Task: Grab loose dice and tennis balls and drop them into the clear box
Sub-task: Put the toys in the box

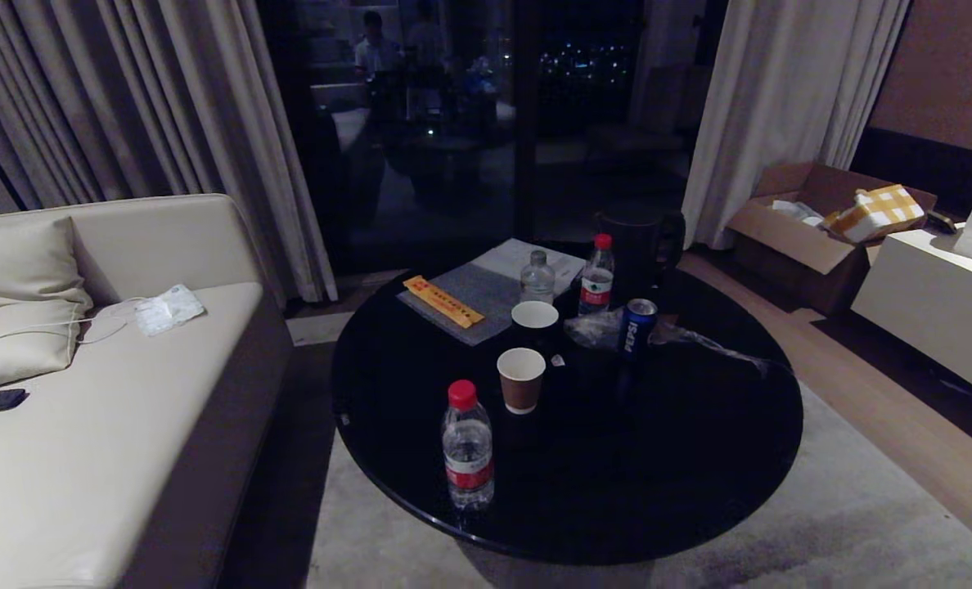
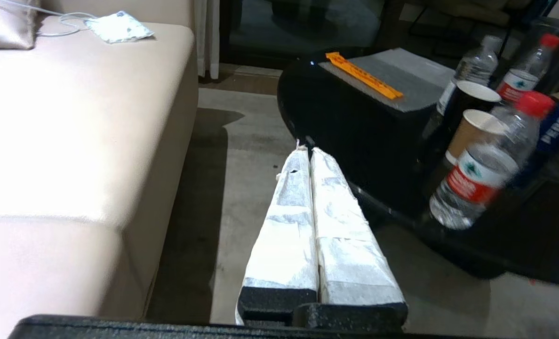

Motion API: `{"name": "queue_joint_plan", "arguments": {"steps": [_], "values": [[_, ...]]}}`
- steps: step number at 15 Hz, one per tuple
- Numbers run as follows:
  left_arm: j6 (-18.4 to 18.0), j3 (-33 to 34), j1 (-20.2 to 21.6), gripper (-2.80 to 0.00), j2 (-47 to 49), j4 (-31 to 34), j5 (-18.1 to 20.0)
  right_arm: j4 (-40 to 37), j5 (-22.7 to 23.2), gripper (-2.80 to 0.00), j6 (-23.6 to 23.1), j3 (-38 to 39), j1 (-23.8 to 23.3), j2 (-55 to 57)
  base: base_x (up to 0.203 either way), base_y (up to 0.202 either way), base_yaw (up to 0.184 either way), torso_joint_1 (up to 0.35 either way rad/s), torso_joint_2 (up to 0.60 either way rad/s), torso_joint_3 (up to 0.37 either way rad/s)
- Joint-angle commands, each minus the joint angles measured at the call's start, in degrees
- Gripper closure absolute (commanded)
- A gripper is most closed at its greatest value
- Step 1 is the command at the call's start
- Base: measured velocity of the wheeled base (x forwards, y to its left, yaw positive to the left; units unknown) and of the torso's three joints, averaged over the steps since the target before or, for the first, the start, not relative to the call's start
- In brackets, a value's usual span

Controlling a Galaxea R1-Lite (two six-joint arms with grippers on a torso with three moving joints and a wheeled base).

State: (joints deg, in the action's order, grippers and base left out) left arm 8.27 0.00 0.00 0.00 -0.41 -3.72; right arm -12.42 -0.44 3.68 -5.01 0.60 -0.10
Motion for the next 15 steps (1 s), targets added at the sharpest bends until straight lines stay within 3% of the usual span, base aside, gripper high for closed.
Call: {"name": "queue_joint_plan", "arguments": {"steps": [1,15], "values": [[0.1,0.1,0.0,0.00,0.0,0.0,-0.1,-0.1,0.0,0.00,0.0,0.0,0.0,0.0,-0.179,0.000,-0.001,0.002,0.01,0.006],[0.1,0.1,0.0,0.00,0.0,0.0,-0.1,-0.1,0.0,0.00,0.0,0.0,0.0,0.1,-0.184,0.000,-0.001,0.002,0.00,0.003]]}}
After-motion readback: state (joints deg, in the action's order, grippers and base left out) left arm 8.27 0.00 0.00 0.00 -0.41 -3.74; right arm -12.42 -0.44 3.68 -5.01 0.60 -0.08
